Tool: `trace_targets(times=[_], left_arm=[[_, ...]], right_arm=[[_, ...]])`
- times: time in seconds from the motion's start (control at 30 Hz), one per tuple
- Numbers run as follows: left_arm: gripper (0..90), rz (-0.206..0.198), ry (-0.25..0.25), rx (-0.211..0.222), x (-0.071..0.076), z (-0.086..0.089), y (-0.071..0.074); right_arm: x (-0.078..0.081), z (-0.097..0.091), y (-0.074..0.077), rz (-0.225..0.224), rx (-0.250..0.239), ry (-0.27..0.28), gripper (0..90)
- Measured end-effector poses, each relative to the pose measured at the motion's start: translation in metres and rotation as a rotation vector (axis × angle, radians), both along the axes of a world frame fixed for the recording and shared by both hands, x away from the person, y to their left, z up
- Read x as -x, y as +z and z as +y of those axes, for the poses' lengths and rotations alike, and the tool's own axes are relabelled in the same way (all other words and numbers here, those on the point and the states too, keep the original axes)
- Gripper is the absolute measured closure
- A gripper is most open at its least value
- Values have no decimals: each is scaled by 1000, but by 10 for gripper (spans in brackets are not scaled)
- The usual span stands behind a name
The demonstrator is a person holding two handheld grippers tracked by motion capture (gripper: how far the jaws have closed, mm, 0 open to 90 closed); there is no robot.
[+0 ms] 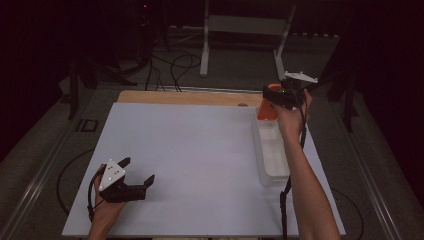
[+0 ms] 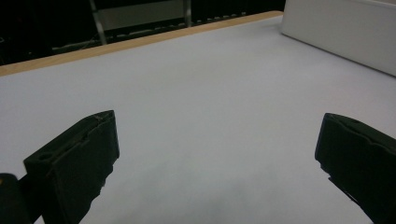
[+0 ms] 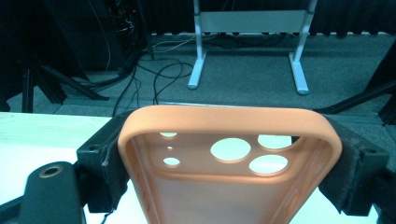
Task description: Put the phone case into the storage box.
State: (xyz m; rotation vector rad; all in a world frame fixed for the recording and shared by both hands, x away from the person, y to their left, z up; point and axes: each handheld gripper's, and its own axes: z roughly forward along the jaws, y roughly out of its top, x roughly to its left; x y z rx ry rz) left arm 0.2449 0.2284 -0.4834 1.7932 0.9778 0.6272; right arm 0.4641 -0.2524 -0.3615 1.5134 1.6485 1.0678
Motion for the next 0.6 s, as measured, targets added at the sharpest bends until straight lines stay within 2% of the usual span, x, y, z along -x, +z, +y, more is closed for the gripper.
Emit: trace_targets(times=[0.6], left_arm=[[4, 0, 2, 1, 0, 0, 0]], right_arm=[[-6, -1, -10, 22, 16, -10, 162]])
